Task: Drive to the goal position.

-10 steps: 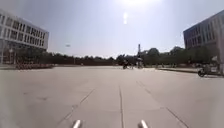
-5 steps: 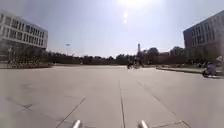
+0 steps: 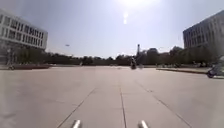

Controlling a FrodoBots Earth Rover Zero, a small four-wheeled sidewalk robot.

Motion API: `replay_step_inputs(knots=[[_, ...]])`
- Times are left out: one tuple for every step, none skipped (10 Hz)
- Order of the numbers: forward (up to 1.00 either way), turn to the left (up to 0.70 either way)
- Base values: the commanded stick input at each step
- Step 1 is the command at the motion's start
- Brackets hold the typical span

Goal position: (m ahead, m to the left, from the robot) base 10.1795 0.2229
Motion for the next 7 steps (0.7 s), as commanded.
replay_step_inputs(knots=[[0.7,0.0],[0.7,0.0],[0.7,0.0],[0.7,0.0],[0.7,0.0],[0.7,0.0],[0.7,0.0]])
